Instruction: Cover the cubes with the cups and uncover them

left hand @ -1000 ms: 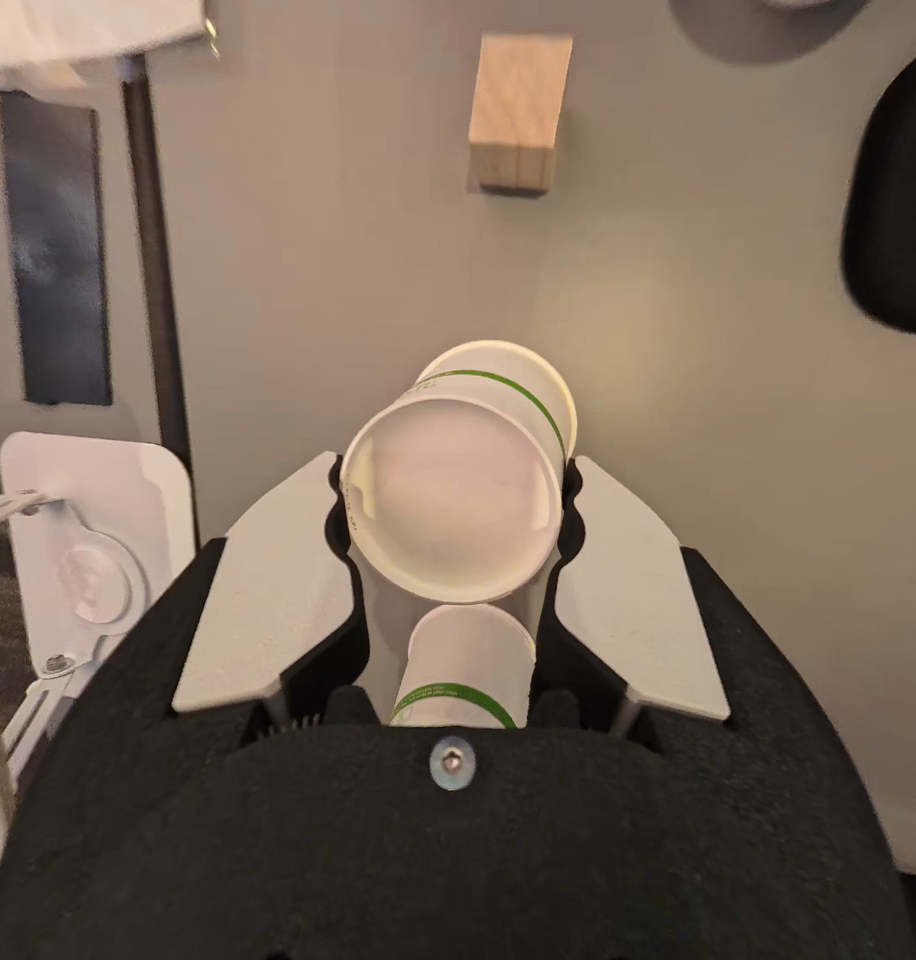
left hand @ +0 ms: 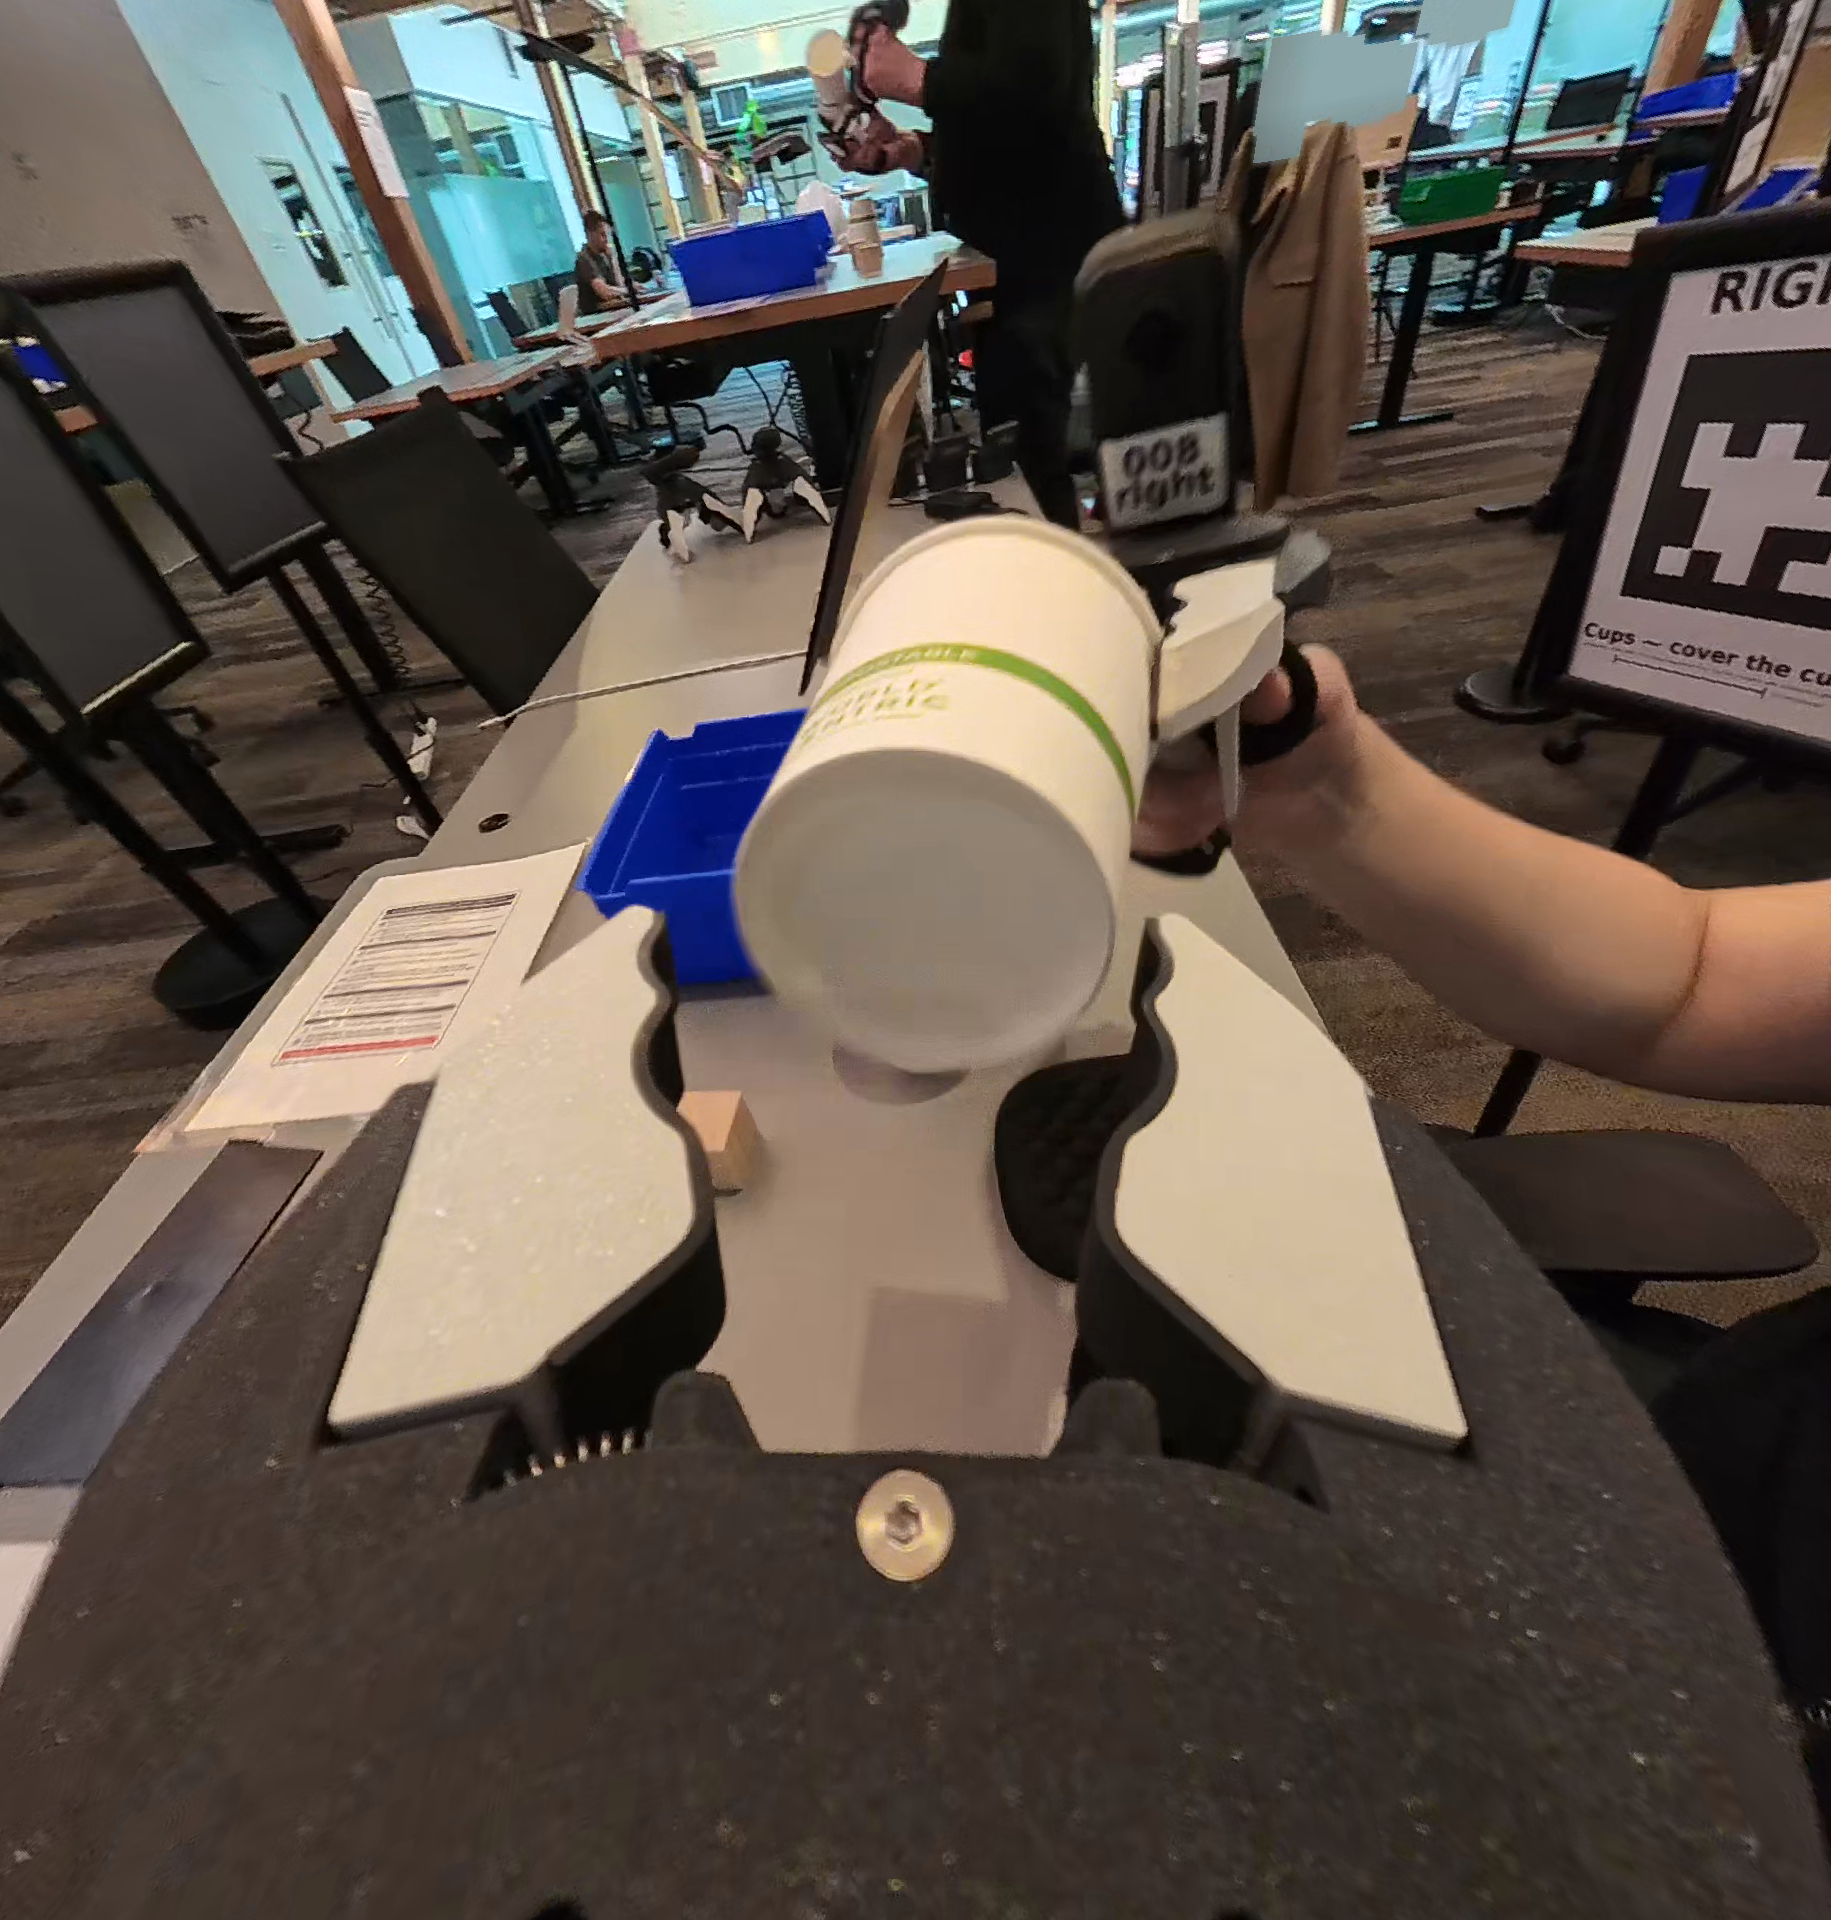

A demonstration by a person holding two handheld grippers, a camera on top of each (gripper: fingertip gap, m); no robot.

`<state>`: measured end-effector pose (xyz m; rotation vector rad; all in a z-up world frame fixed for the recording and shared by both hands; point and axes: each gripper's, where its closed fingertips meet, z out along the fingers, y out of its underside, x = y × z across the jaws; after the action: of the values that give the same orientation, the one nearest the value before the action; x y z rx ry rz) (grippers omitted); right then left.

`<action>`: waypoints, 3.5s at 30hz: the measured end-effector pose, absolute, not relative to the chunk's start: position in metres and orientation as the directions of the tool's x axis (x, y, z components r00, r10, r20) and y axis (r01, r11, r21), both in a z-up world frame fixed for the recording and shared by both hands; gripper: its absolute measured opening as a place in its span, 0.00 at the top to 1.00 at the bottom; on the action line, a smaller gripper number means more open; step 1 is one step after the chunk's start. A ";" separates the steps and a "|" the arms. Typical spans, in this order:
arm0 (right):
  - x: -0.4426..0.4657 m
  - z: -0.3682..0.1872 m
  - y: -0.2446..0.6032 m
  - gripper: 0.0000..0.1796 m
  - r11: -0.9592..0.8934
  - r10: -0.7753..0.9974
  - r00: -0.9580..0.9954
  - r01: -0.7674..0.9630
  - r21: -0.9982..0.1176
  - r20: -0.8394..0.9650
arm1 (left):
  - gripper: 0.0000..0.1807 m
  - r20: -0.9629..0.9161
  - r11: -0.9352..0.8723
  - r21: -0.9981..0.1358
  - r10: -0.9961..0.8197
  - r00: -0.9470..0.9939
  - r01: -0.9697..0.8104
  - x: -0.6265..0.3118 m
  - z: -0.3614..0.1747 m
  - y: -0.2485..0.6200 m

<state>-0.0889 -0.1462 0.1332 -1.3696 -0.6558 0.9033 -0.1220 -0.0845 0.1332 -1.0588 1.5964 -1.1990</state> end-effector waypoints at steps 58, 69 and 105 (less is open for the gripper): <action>-0.040 0.014 -0.184 0.80 -0.419 0.664 0.660 0.718 -0.557 0.351 | 0.53 -0.179 0.084 -0.238 -0.983 -0.041 -0.968 -0.224 -0.082 0.113; -0.040 0.000 -0.176 0.81 -0.417 0.680 0.663 0.701 -0.578 0.313 | 0.55 -0.187 0.108 -0.258 -0.981 -0.060 -0.960 -0.224 -0.083 0.114; -0.166 0.102 -0.104 0.95 -0.074 0.903 0.392 -0.256 -0.964 -0.173 | 0.55 -0.149 0.179 -0.973 -0.970 -0.193 -0.146 -0.179 0.108 -0.065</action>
<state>-0.1663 -0.1041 0.1018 -1.2945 -0.6634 1.0826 -0.1792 -0.0653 0.1076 -1.1093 1.5382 -1.1317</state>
